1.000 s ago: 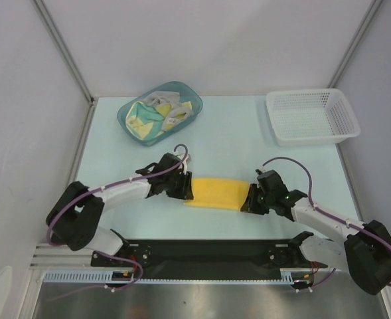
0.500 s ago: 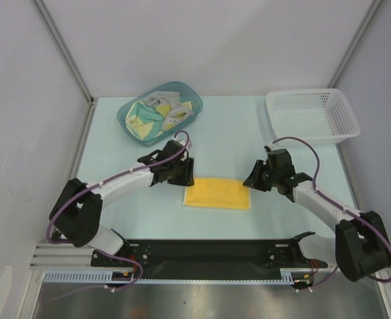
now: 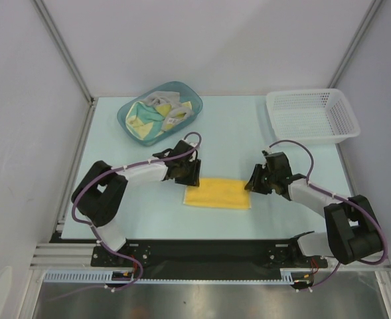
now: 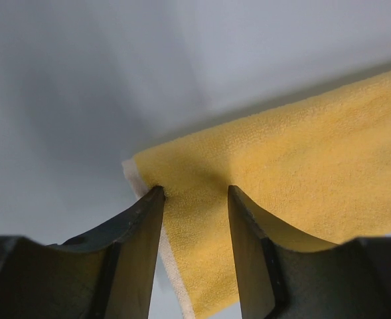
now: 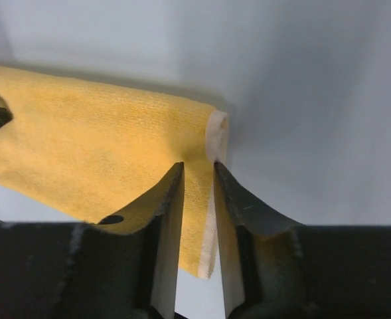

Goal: Fold and stack the towels
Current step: Neatly place the folded towel into the bin

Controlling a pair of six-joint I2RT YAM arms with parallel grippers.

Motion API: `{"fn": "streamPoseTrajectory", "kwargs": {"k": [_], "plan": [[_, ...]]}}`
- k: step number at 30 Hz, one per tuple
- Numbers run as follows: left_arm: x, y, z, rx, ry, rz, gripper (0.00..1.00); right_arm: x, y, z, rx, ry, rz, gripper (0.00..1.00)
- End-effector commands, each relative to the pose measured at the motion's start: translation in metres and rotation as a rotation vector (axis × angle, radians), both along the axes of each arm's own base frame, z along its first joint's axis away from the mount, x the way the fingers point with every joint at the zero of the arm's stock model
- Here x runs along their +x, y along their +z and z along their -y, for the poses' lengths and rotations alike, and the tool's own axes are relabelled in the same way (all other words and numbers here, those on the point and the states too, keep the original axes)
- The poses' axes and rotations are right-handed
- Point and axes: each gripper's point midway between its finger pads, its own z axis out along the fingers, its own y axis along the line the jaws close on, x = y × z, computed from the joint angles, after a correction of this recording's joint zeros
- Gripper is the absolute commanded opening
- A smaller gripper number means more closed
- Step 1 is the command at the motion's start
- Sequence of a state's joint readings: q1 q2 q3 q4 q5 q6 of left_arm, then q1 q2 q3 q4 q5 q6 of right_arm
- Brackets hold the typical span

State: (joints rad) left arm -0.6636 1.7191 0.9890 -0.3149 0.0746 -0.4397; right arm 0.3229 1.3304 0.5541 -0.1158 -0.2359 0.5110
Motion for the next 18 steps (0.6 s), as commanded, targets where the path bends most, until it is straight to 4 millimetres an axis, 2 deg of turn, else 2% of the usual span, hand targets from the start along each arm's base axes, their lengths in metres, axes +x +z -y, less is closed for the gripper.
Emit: {"fn": "streamPoseTrajectory", "kwargs": {"k": [1, 5, 9, 14, 18], "plan": [[0.01, 0.006, -0.004, 0.034, 0.009, 0.04, 0.5, 0.008, 0.007, 0.014, -0.074, -0.023, 0.05, 0.32], [0.009, 0.014, -0.002, 0.011, 0.008, 0.049, 0.51, -0.002, 0.029, 0.014, -0.038, -0.039, 0.071, 0.43], [0.009, 0.021, 0.0, -0.006, 0.002, 0.059, 0.51, -0.014, 0.028, 0.011, -0.03, -0.028, 0.039, 0.58], [0.007, 0.02, -0.003, 0.0, 0.011, 0.058, 0.51, -0.022, 0.016, -0.004, -0.022, 0.01, 0.02, 0.59], [0.001, 0.012, -0.01, 0.019, 0.023, 0.042, 0.51, -0.028, 0.002, -0.01, -0.05, 0.021, -0.011, 0.59]]}}
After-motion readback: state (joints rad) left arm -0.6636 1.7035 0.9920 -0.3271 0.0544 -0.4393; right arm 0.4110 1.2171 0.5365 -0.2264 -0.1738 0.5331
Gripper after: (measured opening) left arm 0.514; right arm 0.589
